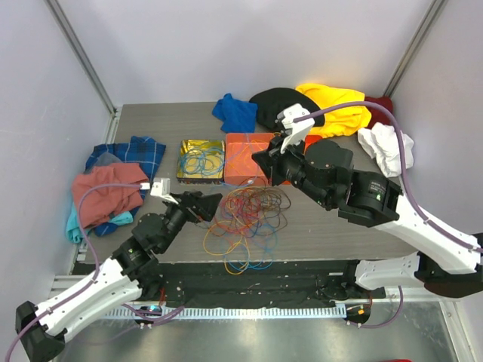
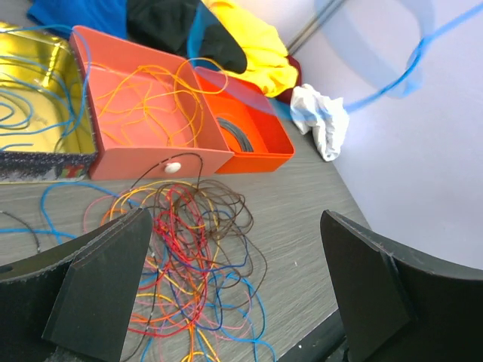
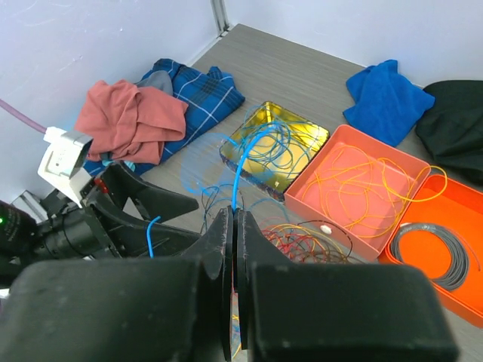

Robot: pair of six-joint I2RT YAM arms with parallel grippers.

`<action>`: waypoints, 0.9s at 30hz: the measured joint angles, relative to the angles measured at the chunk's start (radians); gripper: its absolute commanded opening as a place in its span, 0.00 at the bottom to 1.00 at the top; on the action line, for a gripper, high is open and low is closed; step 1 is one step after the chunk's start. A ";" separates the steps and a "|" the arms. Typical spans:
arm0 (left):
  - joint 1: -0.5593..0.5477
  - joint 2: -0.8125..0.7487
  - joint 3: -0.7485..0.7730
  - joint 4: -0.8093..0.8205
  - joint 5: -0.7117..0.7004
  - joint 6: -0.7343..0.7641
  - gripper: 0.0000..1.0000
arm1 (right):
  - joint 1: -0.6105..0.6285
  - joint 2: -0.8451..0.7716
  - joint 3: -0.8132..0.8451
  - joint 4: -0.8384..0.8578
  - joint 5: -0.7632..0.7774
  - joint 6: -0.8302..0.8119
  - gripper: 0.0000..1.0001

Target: Untangle the cables

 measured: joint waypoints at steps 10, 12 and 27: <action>0.000 -0.020 0.184 -0.493 -0.200 -0.233 0.93 | -0.096 0.107 -0.021 0.085 -0.022 0.002 0.01; 0.000 -0.082 0.138 -0.612 -0.257 -0.361 0.92 | -0.124 0.164 -0.016 0.106 -0.043 0.001 0.01; 0.000 -0.481 0.002 -1.176 -0.380 -0.715 1.00 | -0.248 0.600 0.344 0.138 -0.179 -0.029 0.01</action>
